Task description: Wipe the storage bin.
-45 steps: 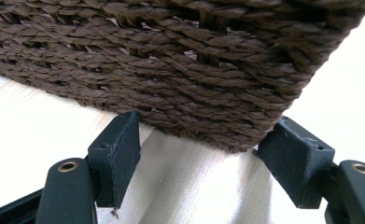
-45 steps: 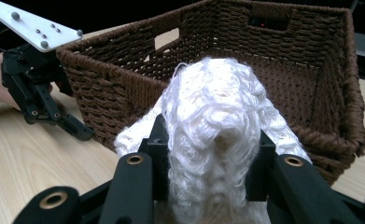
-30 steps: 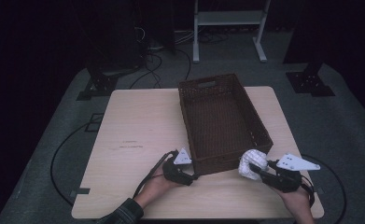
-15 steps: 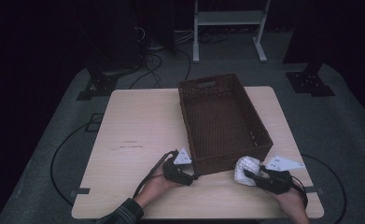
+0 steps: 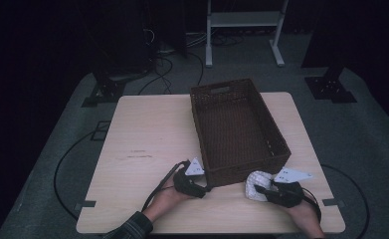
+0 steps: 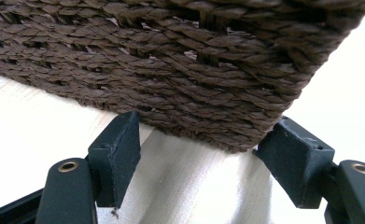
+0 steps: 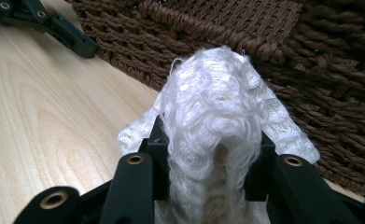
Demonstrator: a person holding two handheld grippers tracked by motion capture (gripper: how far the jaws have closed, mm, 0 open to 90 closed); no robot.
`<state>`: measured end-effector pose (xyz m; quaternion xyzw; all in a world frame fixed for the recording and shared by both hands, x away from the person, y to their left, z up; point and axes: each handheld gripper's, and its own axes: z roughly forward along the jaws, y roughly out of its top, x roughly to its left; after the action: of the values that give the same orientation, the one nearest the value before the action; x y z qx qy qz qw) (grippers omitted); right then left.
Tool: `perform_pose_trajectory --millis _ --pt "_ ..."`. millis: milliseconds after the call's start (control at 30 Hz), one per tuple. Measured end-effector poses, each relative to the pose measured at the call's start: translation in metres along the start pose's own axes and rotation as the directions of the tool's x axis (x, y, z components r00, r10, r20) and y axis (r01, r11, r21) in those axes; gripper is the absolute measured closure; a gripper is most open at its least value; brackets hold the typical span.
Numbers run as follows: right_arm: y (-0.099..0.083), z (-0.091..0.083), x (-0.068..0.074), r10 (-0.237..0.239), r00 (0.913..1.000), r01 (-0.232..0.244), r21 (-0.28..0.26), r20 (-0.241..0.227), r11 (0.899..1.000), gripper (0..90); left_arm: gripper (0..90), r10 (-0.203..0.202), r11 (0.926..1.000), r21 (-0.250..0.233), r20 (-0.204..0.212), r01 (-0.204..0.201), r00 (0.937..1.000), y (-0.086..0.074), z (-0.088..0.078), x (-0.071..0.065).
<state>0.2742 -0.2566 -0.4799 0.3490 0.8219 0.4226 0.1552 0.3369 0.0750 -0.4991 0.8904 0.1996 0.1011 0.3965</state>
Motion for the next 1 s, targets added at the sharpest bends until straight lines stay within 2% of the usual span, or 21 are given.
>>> perform_pose_trajectory --millis 367,467,633,800,900,933,967,1000 --pt "0.011 -0.018 0.005 -0.016 0.9998 0.017 -0.096 0.015 0.995 63.0 29.4 0.000 1.0000 0.000 0.000 0.000 1.0000 0.000 0.000 0.000" --pt "0.018 -0.029 0.006 -0.007 0.9999 0.008 -0.157 0.010 0.988 63.0 29.4 0.000 1.0000 0.000 0.000 0.000 1.0000 0.000 0.000 0.000" --pt "0.023 -0.034 0.006 -0.014 0.9998 0.016 -0.175 0.014 0.984 63.0 29.4 0.000 1.0000 0.000 0.000 0.000 1.0000 0.000 0.000 0.000" --pt "0.033 -0.040 0.010 -0.027 0.9996 0.029 -0.218 0.010 0.975 63.0 29.4 -0.004 1.0000 -0.001 0.001 0.004 1.0000 0.000 0.000 0.000" --pt "0.036 -0.041 0.011 -0.035 0.9993 0.036 -0.224 0.010 0.974 62.9 29.4 -0.004 1.0000 0.000 0.001 0.004 1.0000 0.000 0.000 0.000" --pt "0.037 -0.041 0.011 -0.039 0.9992 0.040 -0.233 0.008 0.972 63.0 29.4 -0.003 1.0000 0.000 0.001 0.003 1.0000 0.000 0.000 0.000" --pt "0.040 -0.043 0.011 -0.034 0.9994 0.031 -0.259 -0.008 0.965 63.0 29.4 -0.003 1.0000 0.000 0.001 0.003 1.0000 0.000 0.000 0.000" --pt "0.040 -0.043 0.011 -0.034 0.9994 0.031 -0.259 -0.008 0.965 63.0 29.4 -0.004 1.0000 0.000 0.001 0.004 1.0000 0.000 0.000 0.000"
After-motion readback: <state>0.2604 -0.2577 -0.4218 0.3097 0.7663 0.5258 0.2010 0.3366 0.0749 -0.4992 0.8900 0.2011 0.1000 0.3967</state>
